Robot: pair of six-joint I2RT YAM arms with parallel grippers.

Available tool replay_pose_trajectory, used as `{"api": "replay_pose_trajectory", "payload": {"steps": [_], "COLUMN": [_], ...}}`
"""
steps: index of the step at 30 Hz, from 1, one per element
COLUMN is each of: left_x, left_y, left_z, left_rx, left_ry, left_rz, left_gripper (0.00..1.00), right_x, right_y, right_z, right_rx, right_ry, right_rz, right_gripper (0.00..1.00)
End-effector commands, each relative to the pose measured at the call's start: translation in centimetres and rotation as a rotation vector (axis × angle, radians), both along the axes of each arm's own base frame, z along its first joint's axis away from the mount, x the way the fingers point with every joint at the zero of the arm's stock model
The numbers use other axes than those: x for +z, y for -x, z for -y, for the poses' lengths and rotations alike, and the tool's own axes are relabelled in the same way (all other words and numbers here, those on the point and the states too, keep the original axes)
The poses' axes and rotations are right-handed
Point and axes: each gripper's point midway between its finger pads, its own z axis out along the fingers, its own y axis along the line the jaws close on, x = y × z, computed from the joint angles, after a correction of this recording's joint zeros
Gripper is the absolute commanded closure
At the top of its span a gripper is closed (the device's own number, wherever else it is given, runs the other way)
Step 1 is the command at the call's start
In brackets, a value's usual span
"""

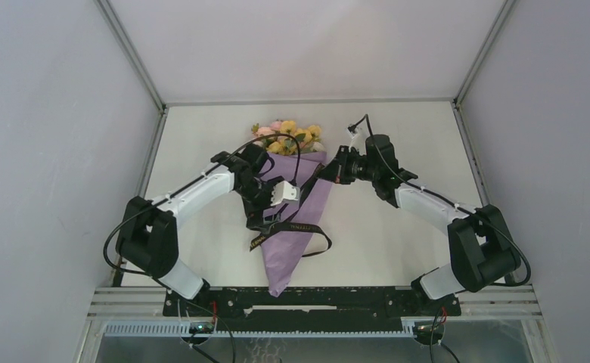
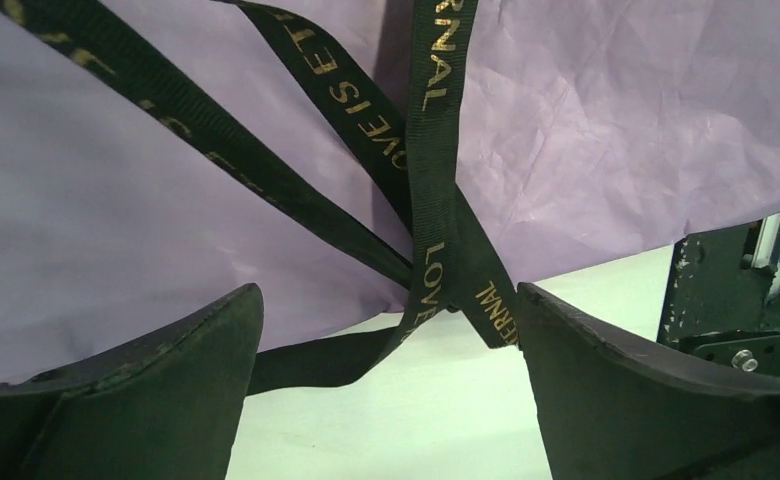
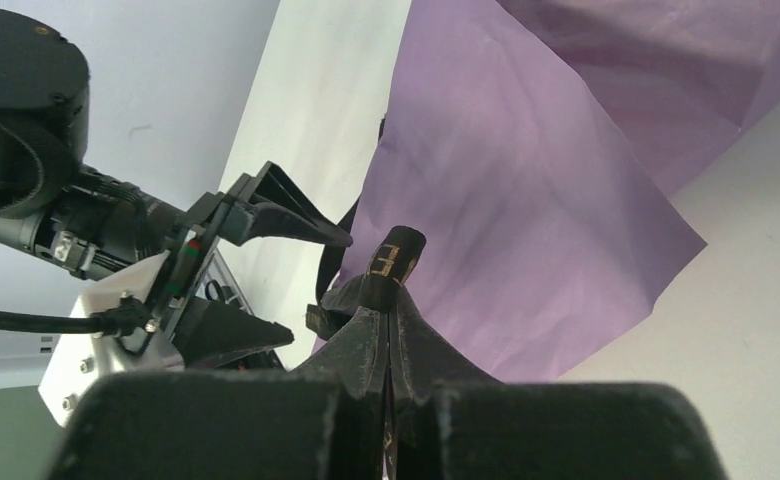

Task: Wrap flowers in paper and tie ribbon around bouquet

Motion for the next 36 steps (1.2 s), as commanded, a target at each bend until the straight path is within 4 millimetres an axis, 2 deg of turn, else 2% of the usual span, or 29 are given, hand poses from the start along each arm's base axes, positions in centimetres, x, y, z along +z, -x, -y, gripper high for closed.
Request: {"api": "replay_pose_trajectory", "payload": {"steps": [1, 4, 8, 10, 12, 16, 20, 23, 26, 31, 34, 36], "left_x": [-0.2, -1.1, -1.9, -2.0, -1.9, -1.0, -0.4, -0.4, -0.5, 0.0, 0.3, 0.3], "left_y": [0.4, -0.1, -1.8, -2.1, -2.2, -1.9, -1.4, -2.1, -3.8, -8.2, -9.3, -9.7], "left_z": [0.5, 1.4, 1.9, 1.8, 1.9, 2.1, 2.3, 2.7, 3.4, 4.0, 4.3, 4.5], "left_rx": [-0.034, -0.004, 0.053, 0.059, 0.059, 0.046, 0.042, 0.075, 0.171, 0.361, 0.424, 0.447], "left_ry": [0.009, 0.002, -0.017, -0.030, -0.031, -0.018, 0.006, 0.008, 0.007, 0.020, 0.040, 0.052], "left_rz": [-0.001, 0.046, 0.127, 0.131, 0.127, 0.111, 0.099, 0.095, 0.106, 0.192, 0.196, 0.199], "left_gripper": [0.00, 0.00, 0.03, 0.22, 0.50, 0.98, 1.00, 1.00, 1.00, 1.00, 1.00, 1.00], "right_x": [1.8, 1.7, 2.0, 2.4, 2.9, 4.0, 4.4, 5.6, 7.5, 9.8, 10.7, 10.7], "right_y": [-0.2, -0.2, 0.1, 0.3, 0.6, 1.4, 2.8, 4.2, 6.4, 10.7, 13.2, 14.3], "right_z": [0.1, -0.2, -0.3, 0.0, 0.5, 1.9, 3.8, 4.4, 4.1, 3.7, 2.3, 0.4], "right_rx": [0.011, 0.020, 0.027, 0.025, 0.019, 0.004, -0.018, 0.002, 0.077, 0.187, 0.256, 0.295], "right_ry": [-0.018, -0.029, -0.038, -0.034, -0.023, 0.013, 0.074, 0.070, 0.005, -0.086, -0.155, -0.179], "right_rz": [0.067, 0.059, 0.057, 0.059, 0.070, 0.107, 0.113, 0.132, 0.133, 0.095, 0.075, 0.074], "right_gripper": [1.00, 1.00, 1.00, 1.00, 1.00, 1.00, 1.00, 1.00, 0.99, 0.97, 0.95, 0.94]}}
